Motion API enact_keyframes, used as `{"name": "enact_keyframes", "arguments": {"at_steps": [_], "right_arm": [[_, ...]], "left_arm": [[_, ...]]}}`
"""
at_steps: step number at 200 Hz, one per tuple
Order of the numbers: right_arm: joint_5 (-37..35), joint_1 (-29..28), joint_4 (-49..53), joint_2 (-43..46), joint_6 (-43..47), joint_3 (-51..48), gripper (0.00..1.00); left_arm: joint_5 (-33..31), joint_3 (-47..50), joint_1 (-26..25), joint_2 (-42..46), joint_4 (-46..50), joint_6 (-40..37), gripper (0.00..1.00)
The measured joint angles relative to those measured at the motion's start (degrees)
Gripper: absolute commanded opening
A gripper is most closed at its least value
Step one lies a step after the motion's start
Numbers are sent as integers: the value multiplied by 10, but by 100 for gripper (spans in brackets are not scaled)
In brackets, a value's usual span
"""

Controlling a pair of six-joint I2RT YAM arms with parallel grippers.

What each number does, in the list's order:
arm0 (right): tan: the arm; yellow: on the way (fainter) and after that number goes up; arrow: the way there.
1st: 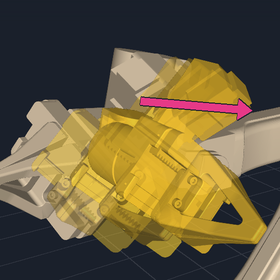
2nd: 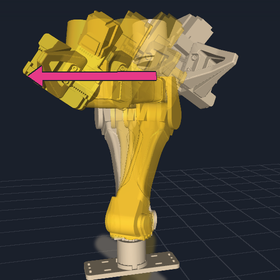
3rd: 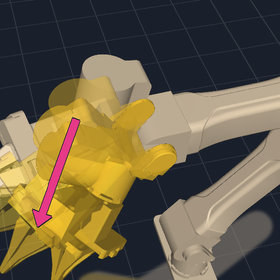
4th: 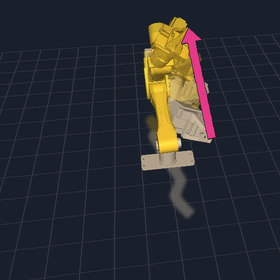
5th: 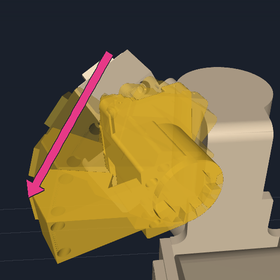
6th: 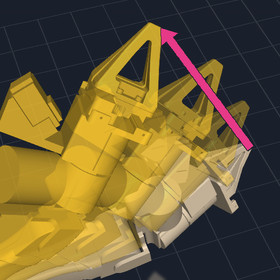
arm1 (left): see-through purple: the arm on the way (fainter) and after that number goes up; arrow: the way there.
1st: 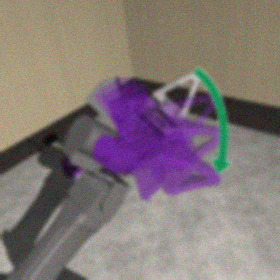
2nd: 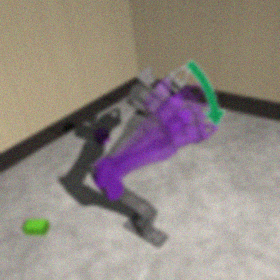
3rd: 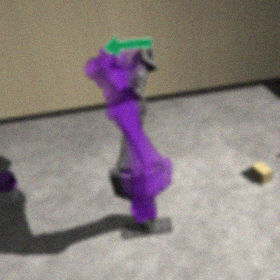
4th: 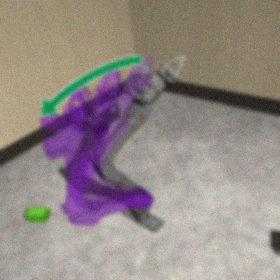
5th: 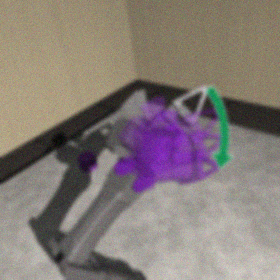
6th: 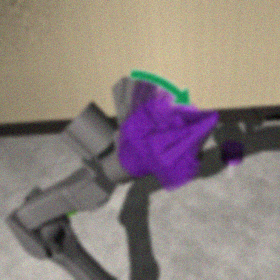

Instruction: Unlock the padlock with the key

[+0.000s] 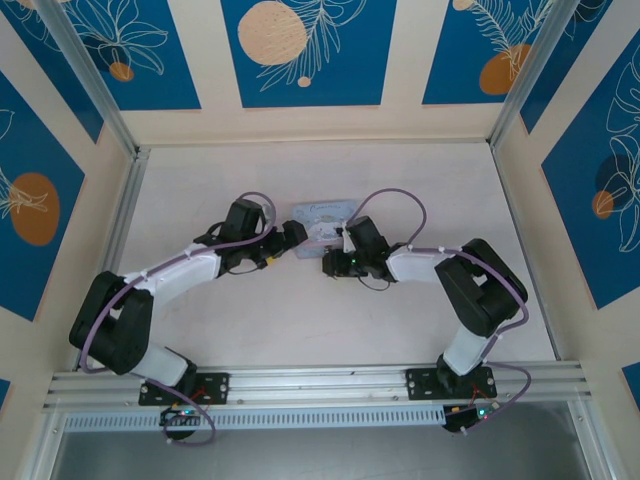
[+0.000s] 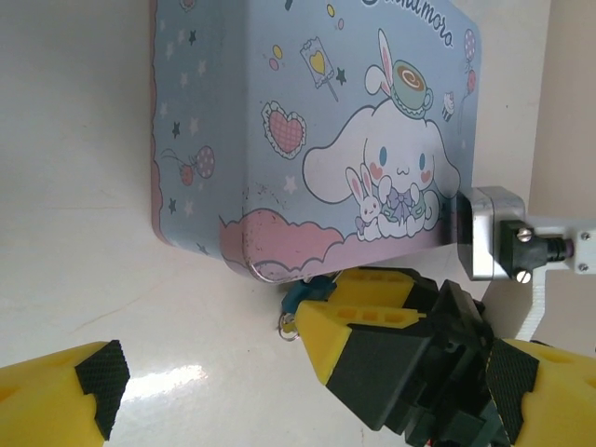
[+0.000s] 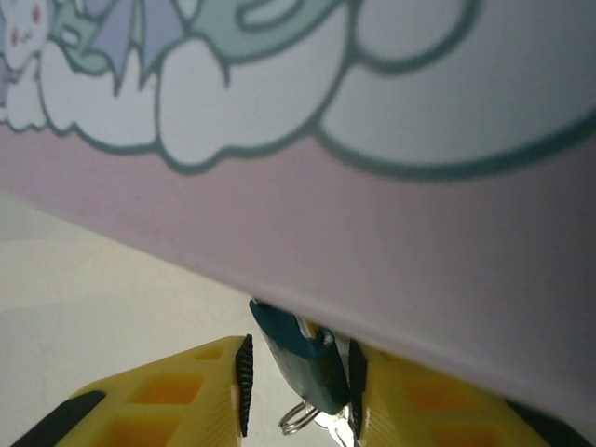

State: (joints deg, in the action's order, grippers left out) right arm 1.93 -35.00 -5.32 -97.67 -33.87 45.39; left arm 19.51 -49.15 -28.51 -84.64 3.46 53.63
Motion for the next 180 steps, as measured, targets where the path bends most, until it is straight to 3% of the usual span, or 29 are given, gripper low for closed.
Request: {"name": "enact_keyframes", "arguments": {"at_steps": [64,116,180], "right_arm": [[-22,-7,8,0,4,0,3],[-32,-2,15,20,-14,-18,0],[-15,3,-15,26,-54,-33,0]], "left_arm": [[9,0,8,-11,-9,0,99],[3,-14,12,-21,7,-18,99],[-58,-76,12,-70,57,-84,99]]}}
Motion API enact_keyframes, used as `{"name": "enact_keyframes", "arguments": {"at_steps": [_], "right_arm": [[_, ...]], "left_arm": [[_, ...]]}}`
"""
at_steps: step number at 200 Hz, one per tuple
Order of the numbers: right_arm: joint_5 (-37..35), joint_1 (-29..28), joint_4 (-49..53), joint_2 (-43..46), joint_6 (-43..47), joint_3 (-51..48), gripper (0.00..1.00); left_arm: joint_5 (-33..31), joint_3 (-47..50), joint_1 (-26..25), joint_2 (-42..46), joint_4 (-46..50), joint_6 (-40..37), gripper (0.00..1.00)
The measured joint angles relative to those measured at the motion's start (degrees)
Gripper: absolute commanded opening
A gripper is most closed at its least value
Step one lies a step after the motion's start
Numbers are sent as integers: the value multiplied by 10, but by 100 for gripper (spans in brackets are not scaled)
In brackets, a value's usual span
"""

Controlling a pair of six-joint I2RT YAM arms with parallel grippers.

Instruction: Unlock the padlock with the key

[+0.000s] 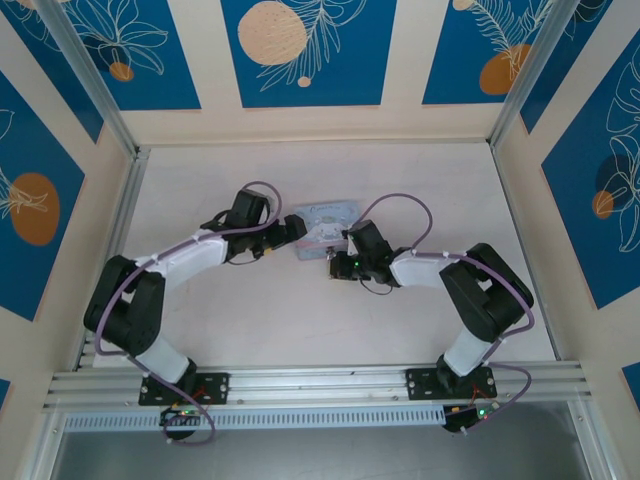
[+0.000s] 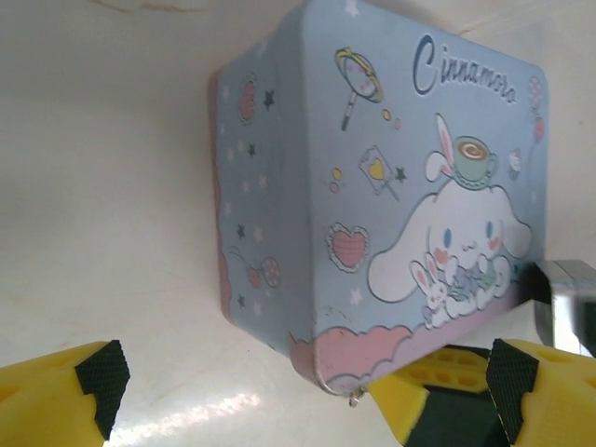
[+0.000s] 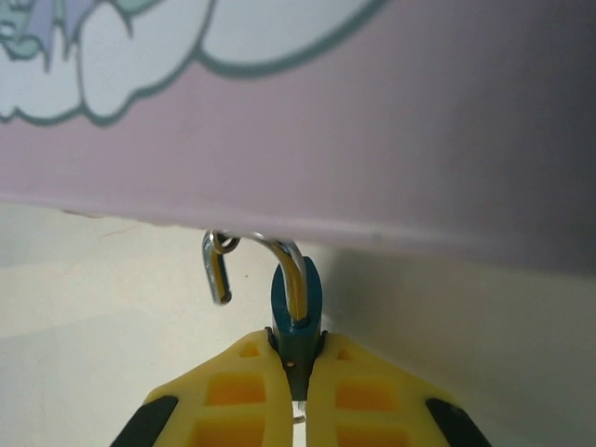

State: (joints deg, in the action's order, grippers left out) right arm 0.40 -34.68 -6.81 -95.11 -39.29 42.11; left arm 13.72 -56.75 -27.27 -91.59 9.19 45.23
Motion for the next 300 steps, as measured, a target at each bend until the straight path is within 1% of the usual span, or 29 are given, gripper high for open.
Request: {"name": "enact_keyframes", "arguments": {"at_steps": [70,144,190,228,257,300], "right_arm": [[18,1,-70,4,-72,-25,0],[22,0,-94,4,-118,-30,0],[26,-2,-139,-3,-181,-34,0],[25,-4,-203,-23,-240,-35,0],[14,-11,-251,-38,-284,-33,0],[9,-13,-253,-41,-303,-27,0]], "left_arm": [[-37,-16,0,-51,24,-33,99],[-38,-21,-2,-61,15,-34,99],[-37,-21,-2,-68,-2,-28,99],[-37,-20,-2,-74,-18,-16,99],[-35,-9,-3,-87,-8,-16,99],[-33,-3,-3,-91,-5,-17,99]]}}
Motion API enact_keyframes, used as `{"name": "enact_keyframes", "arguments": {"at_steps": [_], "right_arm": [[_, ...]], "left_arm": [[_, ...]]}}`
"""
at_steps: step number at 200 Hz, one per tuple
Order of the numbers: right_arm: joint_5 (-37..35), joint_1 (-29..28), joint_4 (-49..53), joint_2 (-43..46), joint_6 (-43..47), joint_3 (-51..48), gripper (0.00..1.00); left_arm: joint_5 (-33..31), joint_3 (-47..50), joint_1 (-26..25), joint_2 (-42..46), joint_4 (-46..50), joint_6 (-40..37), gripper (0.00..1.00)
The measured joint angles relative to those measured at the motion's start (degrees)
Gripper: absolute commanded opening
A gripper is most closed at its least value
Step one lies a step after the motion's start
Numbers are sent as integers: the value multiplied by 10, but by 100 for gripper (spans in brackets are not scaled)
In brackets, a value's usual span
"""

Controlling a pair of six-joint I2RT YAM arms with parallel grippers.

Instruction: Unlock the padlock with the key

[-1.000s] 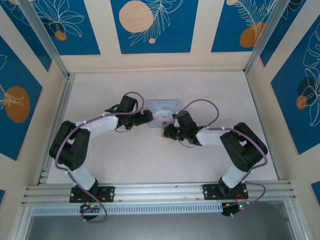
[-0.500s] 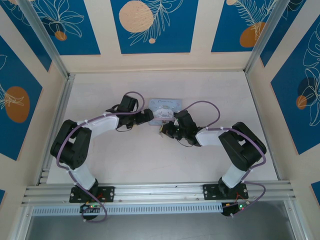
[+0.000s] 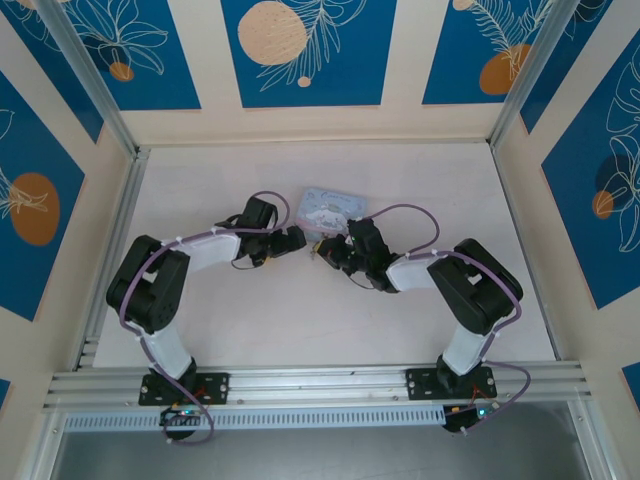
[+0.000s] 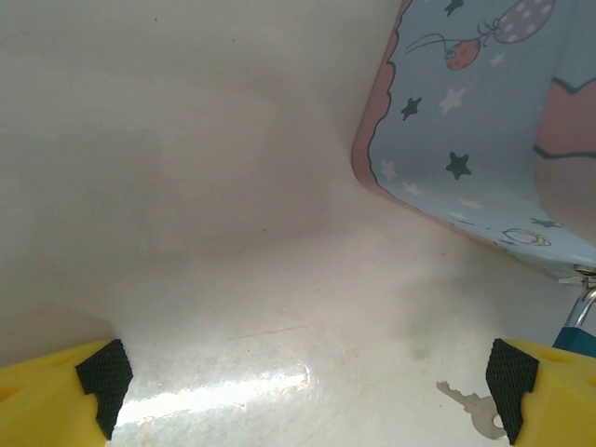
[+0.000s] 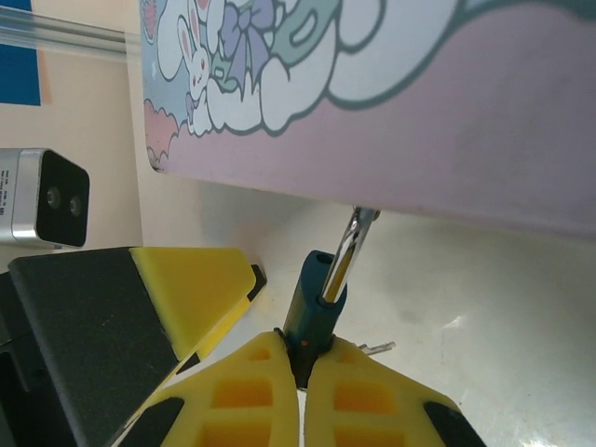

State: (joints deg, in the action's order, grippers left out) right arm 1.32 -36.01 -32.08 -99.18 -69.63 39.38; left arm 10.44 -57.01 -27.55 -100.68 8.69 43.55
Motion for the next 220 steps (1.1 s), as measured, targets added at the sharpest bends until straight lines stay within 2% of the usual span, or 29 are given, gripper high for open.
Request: {"name": "enact_keyframes", "arguments": {"at_steps": [62,128,162,220], "right_arm": [[15,6,59,30,35,-10,0],[79,43,22,36,120,-55,0],[108,80,64,48,92,-112,6],[107,95,171,63,97,-76,6]], "left_arm": [[11,-1,0,42,34,0,99],[20,-9,-4,121,47,11,99],[19,-19,-5,146,63,10,99],[7,-65,-5,133,86,-7,99]]}}
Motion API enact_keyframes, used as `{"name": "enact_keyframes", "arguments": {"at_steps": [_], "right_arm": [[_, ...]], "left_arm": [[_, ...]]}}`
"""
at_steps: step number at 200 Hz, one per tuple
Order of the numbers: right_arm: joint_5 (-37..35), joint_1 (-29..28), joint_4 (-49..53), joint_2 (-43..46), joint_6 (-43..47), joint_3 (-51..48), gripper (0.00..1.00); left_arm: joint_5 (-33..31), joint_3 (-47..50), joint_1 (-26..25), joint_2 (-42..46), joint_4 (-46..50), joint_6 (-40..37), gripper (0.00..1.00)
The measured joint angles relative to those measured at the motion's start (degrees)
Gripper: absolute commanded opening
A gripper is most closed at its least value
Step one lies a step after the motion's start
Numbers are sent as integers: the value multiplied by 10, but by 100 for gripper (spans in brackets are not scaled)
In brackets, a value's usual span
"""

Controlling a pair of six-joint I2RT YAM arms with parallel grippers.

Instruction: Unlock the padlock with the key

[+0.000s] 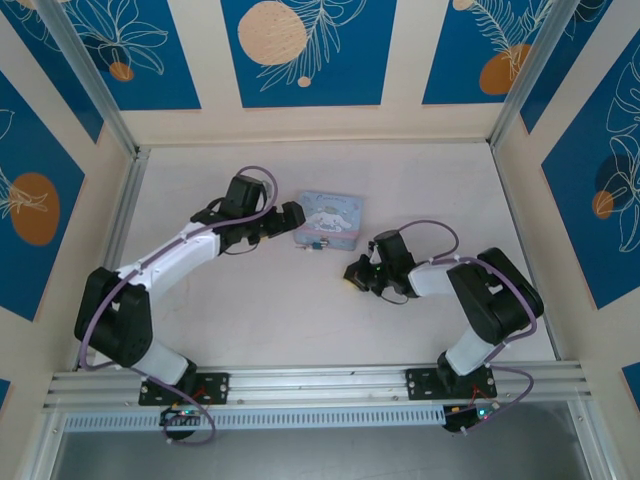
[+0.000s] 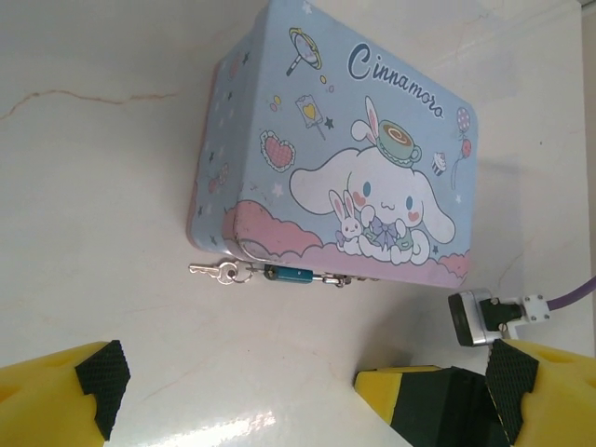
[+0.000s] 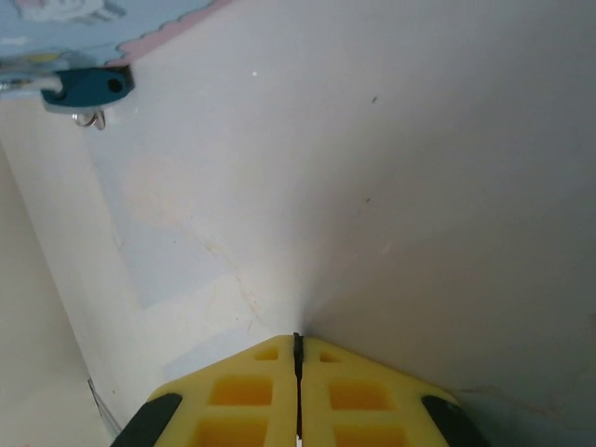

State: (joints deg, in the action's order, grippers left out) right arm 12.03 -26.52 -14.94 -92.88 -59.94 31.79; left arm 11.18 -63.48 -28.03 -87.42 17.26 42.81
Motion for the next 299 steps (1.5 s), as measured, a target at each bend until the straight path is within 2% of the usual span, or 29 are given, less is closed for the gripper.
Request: {"name": "enact_keyframes", "arguments": {"at_steps": [37,51,70,116,172,184,199,211,219,260,299], "right_arm": [[-11,14,56,0,7,47,7],[-14,17,67,0,11,67,14],[-18,21,76,0,16,90,19],[-35,36,105,-14,19,145,19],[-50,88,133,-66,36,236,23],[-51,94,131,-66,41,243,28],[-52,95,127,-58,42,240,41],[-55,86,117,-41,43,223,52],[-59,76,114,-28,39,208,56],[-112,-9,94,3,36,157,61],[-193,-68,139,-31,61,193,73]], "left_arm": [[-9,-2,0,-14,7,-10,99],[-12,-2,0,-16,10,-14,99],[-14,-4,0,-17,14,-17,99],[-15,-24,0,-31,18,-25,99],[-19,-51,0,-45,25,-30,99],[-19,-59,0,-51,28,-33,99],[-21,-70,0,-63,33,-40,99],[-23,-82,0,-74,38,-45,99],[-25,-92,0,-83,40,-49,99],[-30,-138,1,-132,52,-73,99],[-45,-192,8,-180,78,-97,99]]}}
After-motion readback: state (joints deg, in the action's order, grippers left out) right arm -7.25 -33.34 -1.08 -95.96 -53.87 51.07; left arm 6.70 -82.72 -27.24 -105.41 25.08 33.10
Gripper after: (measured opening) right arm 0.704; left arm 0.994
